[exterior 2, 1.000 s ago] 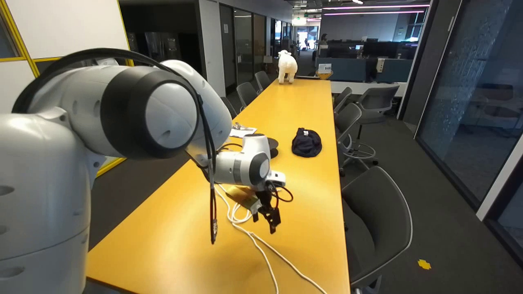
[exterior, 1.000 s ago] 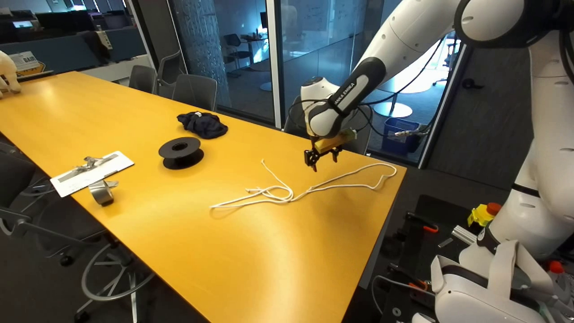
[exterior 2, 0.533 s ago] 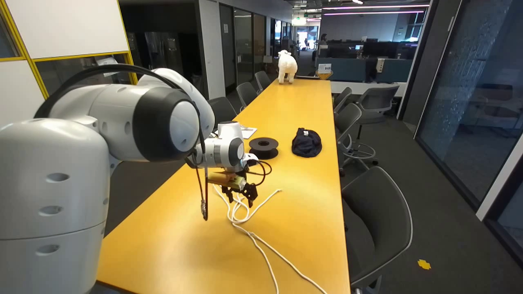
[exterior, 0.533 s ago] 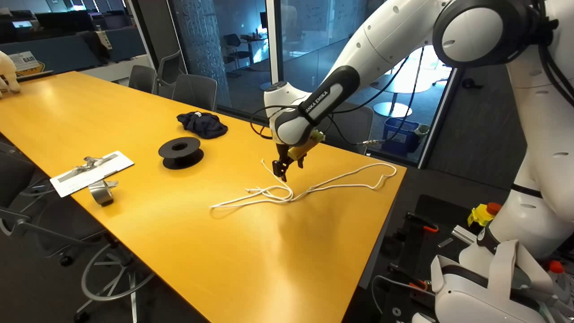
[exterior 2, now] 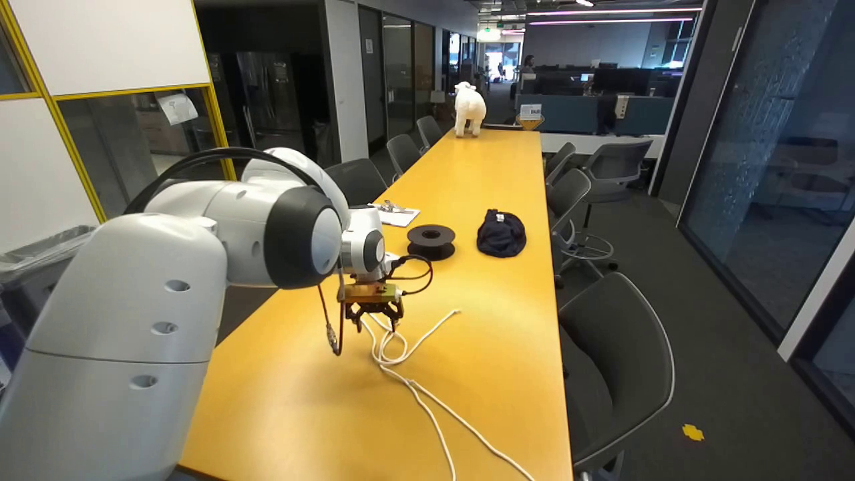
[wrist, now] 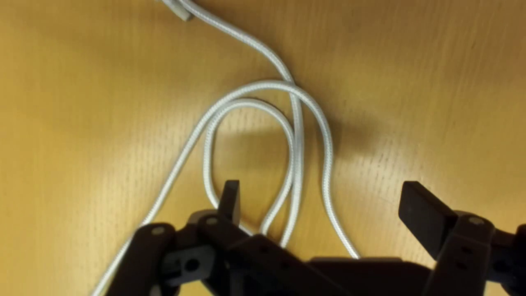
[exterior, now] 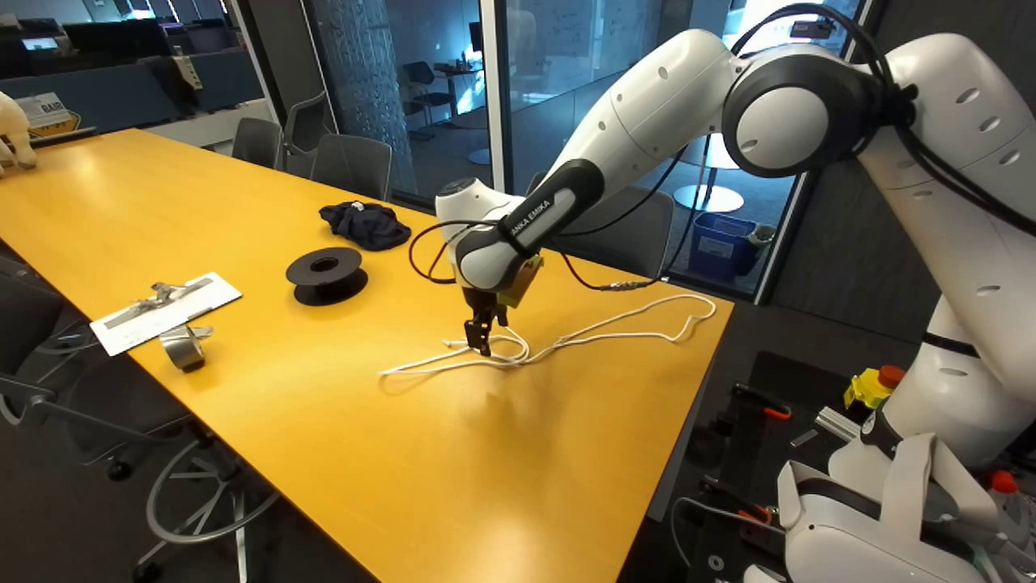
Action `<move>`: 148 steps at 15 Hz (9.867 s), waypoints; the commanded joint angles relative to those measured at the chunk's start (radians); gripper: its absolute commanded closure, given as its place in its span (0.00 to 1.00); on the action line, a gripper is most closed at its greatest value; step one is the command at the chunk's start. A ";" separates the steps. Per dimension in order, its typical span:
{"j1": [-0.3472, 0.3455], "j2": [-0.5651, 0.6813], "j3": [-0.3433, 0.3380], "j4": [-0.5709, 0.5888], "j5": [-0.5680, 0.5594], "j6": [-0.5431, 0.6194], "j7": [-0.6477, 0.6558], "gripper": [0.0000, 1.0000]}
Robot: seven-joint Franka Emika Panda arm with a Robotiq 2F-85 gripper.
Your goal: Untangle the two ropes on the table.
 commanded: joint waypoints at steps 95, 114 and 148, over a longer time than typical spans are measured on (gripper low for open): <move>-0.029 -1.024 0.245 -0.571 -0.071 -0.088 0.656 0.99; -0.117 -0.502 -0.088 -0.095 -0.445 0.206 1.222 0.99; -0.314 -0.350 -0.216 -0.304 0.033 0.268 0.771 0.99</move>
